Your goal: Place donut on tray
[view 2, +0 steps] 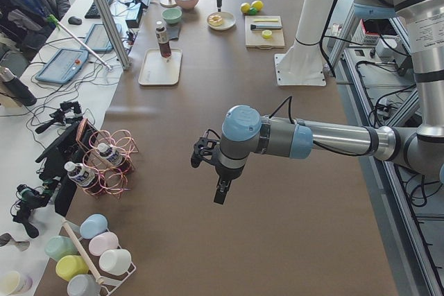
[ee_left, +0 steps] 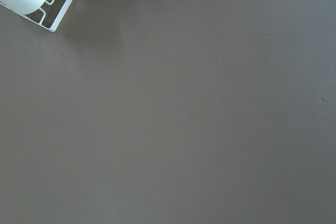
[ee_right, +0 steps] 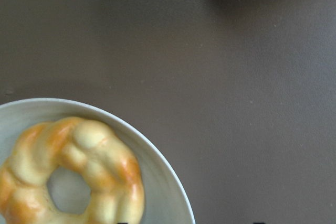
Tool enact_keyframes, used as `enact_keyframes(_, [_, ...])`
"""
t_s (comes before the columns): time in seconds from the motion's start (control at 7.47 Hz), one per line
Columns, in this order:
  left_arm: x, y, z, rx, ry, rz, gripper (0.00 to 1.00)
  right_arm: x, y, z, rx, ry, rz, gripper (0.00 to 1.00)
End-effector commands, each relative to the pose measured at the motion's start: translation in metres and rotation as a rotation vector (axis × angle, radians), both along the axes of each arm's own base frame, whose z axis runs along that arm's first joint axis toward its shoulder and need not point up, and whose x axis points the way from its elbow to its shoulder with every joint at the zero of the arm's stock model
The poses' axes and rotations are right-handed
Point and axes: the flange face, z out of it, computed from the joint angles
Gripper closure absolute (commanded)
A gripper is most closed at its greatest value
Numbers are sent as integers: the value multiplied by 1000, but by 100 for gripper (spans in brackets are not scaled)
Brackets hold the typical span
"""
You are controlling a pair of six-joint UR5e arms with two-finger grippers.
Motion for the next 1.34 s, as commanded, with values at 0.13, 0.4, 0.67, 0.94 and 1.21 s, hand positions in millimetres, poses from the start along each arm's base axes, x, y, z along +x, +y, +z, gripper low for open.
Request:
enact_keyframes(0.13, [0,-5,-6,16,4,2,2,-4,6,14,-10,9,9,57])
enact_keyframes(0.4, [1,-5,-7,17,5,4,2,-4,6,15,-18,11,16,100])
enact_keyframes(0.67, [1,-3,-6,19,4,8,2,-6,4,-2,-40,-11,55,100])
enact_keyframes(0.94, [1,-5,-7,27,3,9,2,-4,8,-43,-23,-62,88,100])
enact_keyframes(1.21, [1,-10,-13,53,3,10,2,-5,10,-122,60,-160,96,100])
